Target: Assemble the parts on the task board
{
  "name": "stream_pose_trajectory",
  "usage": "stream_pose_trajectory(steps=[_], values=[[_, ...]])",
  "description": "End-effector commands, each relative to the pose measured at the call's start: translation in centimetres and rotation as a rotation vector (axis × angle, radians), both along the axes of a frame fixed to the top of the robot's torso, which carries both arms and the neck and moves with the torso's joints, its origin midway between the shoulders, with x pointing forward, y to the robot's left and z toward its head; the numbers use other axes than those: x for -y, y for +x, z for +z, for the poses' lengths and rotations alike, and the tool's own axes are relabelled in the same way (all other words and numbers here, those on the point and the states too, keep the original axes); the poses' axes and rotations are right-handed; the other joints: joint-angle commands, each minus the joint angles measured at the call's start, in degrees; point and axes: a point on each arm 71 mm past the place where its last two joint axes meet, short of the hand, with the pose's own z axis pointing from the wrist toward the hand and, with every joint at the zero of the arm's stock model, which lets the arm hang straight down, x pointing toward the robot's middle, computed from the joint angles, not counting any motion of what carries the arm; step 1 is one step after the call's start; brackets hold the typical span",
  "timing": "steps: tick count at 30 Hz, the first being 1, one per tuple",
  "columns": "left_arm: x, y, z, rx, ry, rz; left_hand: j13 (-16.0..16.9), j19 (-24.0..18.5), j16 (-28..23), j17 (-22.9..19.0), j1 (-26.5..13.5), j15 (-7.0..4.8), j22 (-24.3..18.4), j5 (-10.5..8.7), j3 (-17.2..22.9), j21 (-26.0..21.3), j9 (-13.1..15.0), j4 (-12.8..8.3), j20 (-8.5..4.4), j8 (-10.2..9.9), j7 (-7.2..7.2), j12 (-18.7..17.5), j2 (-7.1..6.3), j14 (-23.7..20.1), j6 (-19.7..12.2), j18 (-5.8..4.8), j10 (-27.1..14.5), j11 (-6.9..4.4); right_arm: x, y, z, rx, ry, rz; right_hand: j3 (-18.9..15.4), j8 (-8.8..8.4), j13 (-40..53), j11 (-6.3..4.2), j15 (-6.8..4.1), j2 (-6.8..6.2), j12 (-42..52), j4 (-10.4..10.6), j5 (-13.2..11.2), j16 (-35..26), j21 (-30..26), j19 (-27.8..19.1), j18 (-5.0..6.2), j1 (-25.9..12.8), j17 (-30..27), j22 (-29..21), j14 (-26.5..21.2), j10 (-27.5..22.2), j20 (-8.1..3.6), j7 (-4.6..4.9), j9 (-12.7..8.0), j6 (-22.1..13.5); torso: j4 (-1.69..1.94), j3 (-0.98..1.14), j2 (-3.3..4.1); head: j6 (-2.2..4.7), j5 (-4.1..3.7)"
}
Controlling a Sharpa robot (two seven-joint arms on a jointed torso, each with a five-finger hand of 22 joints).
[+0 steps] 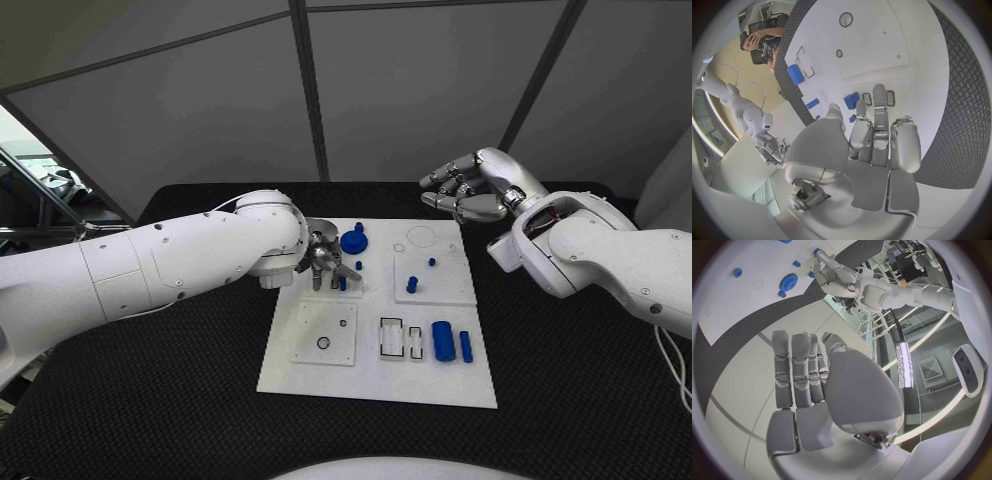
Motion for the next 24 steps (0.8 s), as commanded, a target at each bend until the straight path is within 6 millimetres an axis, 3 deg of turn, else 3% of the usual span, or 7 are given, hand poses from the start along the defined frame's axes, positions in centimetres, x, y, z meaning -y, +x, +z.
stream_pose_trajectory(steps=[1,24], values=[[0.01,-0.02,-0.01,-0.011,0.020,-0.011,-0.01,0.24,-0.26,0.12,0.81,0.04,1.99,0.08,0.25,0.27,0.19,-0.31,0.10,0.45,-0.05,0.39,-0.05,0.55,-0.46,-8.08,0.01,-0.09,-0.12,0.01,0.16,0.006,-0.003,0.005,0.45,-0.34,-0.07,0.32,-0.13,-0.50,-0.20,0.04,0.51,-0.19,-0.42,0.14,0.42,0.07,-0.03,-0.05,0.42,0.01,-0.13,-0.03,-0.05,-0.48,-0.04,0.00,0.02,-0.03,0.01],[-0.07,0.13,-0.01,0.000,0.034,-0.007,0.32,0.21,-0.93,0.89,4.63,-0.05,2.38,0.17,2.87,0.31,1.88,-1.63,0.04,1.25,-0.30,0.56,1.43,0.67,-1.33,-8.10,0.02,-0.31,-0.67,-0.04,0.13,0.007,-0.010,0.022,0.92,-0.40,-0.18,0.34,-0.12,-0.66,-0.18,0.13,1.31,0.01,-0.48,0.33,0.39,0.10,0.52,0.02,0.60,-0.03,-0.13,0.00,-0.03,-0.47,0.01,0.02,0.04,-0.26,-0.07]])
